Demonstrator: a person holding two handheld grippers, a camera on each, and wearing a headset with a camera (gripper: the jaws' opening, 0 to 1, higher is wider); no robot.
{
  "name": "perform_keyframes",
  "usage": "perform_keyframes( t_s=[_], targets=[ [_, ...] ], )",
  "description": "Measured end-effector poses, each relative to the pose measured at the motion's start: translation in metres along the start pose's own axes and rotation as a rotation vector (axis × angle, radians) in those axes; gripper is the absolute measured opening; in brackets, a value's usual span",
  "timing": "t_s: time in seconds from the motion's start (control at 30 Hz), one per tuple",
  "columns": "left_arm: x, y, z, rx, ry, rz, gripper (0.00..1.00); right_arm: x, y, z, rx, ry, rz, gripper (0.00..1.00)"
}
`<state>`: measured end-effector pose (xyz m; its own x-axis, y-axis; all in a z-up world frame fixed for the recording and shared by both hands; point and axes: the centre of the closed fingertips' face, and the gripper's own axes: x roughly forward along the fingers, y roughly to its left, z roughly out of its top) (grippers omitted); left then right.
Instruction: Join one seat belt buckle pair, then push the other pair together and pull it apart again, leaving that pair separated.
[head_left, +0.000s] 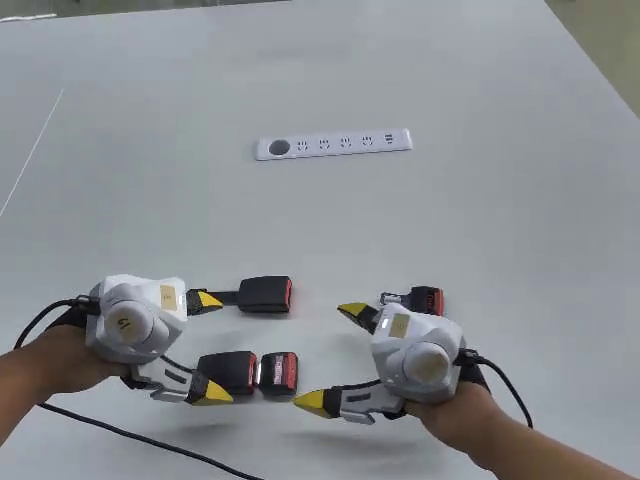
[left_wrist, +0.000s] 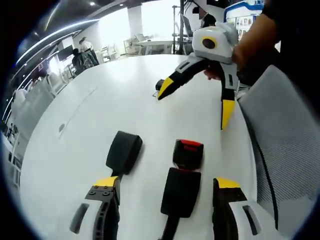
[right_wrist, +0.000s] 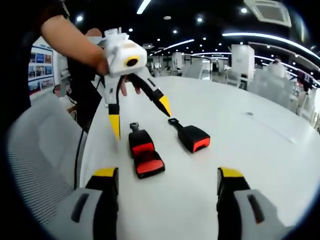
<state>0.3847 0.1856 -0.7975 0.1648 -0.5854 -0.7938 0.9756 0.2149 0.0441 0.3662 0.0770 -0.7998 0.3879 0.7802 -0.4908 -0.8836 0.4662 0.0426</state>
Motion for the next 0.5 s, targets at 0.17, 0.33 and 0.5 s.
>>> perform_keyframes(
  t_s=[0.17, 0.33, 0.5],
  targets=[
    [-0.004, 0.017, 0.02, 0.026, -0.022, 0.05, 0.89, -0.03, -0.032, -0.005, 0.007, 0.009, -0.067, 0.84],
    [-0.001, 0.029, 0.036, 0.062, -0.034, 0.065, 0.88, -0.055, -0.062, -0.01, 0.018, 0.031, -0.12, 0.88],
    [0.005, 0.046, 0.048, 0.075, -0.035, 0.077, 0.88, -0.075, -0.087, -0.021, 0.019, 0.063, -0.151, 0.87]
  ],
)
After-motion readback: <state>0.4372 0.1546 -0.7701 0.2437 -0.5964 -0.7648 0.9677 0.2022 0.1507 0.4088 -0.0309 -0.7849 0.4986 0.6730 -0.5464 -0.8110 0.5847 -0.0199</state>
